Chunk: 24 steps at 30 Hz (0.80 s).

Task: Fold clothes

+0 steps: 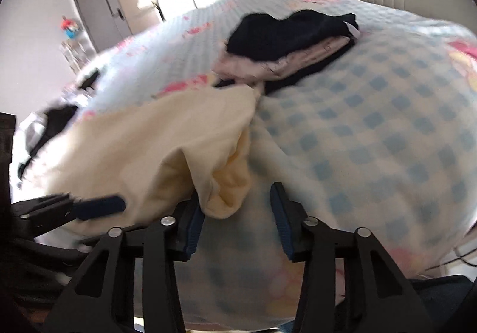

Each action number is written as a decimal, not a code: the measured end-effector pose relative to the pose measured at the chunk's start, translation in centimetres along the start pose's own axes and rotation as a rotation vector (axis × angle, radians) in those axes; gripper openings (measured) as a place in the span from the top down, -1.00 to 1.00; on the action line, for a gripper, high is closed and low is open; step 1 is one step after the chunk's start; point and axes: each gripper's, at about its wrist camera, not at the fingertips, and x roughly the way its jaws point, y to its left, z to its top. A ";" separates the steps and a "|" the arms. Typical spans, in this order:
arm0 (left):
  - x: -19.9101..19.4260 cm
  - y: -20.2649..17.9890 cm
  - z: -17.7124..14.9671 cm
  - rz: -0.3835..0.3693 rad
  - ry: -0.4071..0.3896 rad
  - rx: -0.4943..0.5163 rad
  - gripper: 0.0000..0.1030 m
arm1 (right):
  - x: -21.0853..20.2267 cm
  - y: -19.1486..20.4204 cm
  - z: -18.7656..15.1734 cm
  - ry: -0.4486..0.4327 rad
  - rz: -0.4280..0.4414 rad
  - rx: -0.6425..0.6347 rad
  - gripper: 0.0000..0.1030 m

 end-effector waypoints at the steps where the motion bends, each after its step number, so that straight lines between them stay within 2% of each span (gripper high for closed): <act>1: 0.5 -0.4 0.3 0.023 0.026 0.036 0.78 | -0.2 -0.2 0.0 0.000 0.036 0.014 0.23; 2: 1.0 -0.7 0.5 0.043 0.049 0.067 0.88 | -0.2 -0.4 -0.2 0.027 0.068 0.034 0.24; 3: 0.9 -0.5 0.7 0.041 0.050 0.060 0.88 | -0.2 -0.6 -0.4 0.054 0.099 0.054 0.24; 5: -0.2 0.2 1.2 0.004 0.019 0.023 0.88 | -0.2 -1.1 -1.0 0.116 0.148 0.096 0.21; 7: -1.8 1.1 1.8 -0.077 -0.016 -0.034 0.89 | 0.1 -1.3 -1.7 0.176 0.188 0.134 0.21; 9: -2.4 1.4 1.9 -0.112 -0.024 -0.053 0.89 | 1.1 -0.9 -1.3 0.203 0.216 0.127 0.20; 14: -2.7 0.9 1.5 -0.138 -0.020 -0.034 0.89 | 3.0 -1.2 1.6 0.120 0.232 0.180 0.20; 17: -1.9 0.4 0.9 -0.148 -0.012 -0.030 0.89 | 3.3 -2.1 2.4 0.074 0.304 0.267 0.20; 19: -0.8 0.0 0.6 -0.163 -0.001 -0.035 0.88 | 2.8 -2.2 2.3 0.042 0.309 0.285 0.20; 21: 0.5 -0.3 0.2 -0.168 0.032 -0.034 0.87 | 2.0 -2.9 2.2 0.007 0.270 0.302 0.20; 24: 2.1 -0.9 -0.7 -0.194 0.065 -0.038 0.85 | 0.5 -5.4 2.0 -0.037 0.162 0.382 0.19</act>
